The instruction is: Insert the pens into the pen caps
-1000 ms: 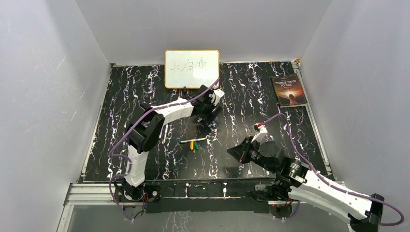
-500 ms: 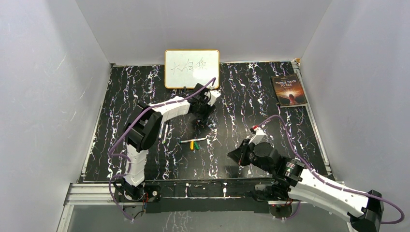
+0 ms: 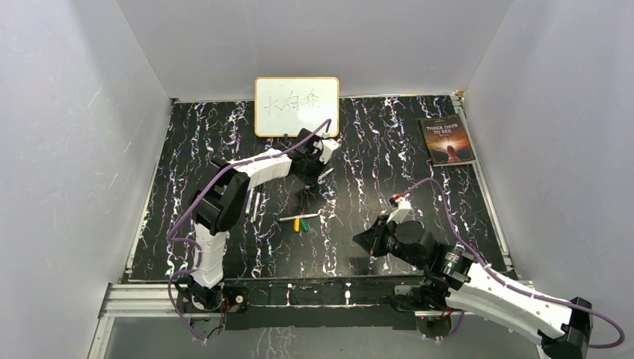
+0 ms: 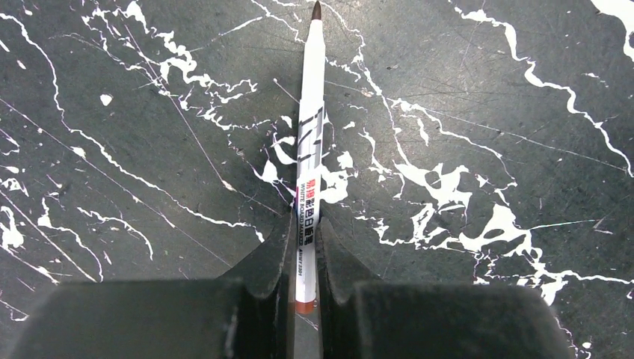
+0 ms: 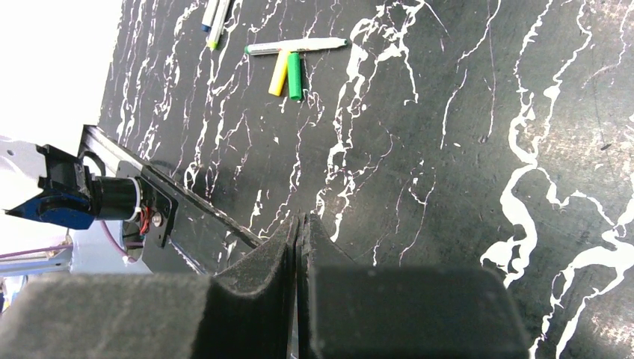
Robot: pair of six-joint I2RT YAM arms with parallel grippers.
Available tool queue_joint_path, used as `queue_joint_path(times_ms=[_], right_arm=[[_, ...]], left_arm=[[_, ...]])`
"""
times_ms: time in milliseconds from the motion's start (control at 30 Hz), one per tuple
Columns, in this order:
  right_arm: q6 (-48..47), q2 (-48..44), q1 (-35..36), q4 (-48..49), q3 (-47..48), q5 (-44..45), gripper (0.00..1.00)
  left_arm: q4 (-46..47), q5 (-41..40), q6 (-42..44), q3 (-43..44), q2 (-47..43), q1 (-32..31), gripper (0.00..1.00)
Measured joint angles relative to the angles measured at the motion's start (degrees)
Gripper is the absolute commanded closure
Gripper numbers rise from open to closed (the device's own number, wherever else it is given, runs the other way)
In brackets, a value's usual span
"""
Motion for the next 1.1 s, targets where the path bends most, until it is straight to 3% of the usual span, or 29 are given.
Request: queue_joint_path(times_ms=[200,467,567,767,967,1100], right_arm=[[0.0,0.4,0.0,0.5,1.2,0.5,1.00],[-0.3,13.6,0.0,8.2,7.0,2.1,1.00],[-0.3,18.1,-0.2,10.8,10.1,3.1,0.81],[-1.9,25.1,-1.0,15.0,17.3,5.2,0.60],[-2.9,28.7,-3.8,15.8,22.8,5.4,0.57],[-2.9,32.5,-10.4,15.4,27.4,1.4,0.58]], left_arm=[[5.7,1.8,-3.4,-7.8,-4.8,0.1,1.00],[16.3,6.5,-14.9,-23.8,-22.6,-1.1,1.00],[21.9,6.5,-19.1,-27.8,-29.3,-2.1,1.00],[29.0,7.3,-24.9,-32.0,-36.7,-3.8,1.00],[30.9,8.2,-26.9,-35.3,-39.9,-4.3,1.00],[31.1,8.9,-27.3,-36.7,-42.7,-4.4,1.00]])
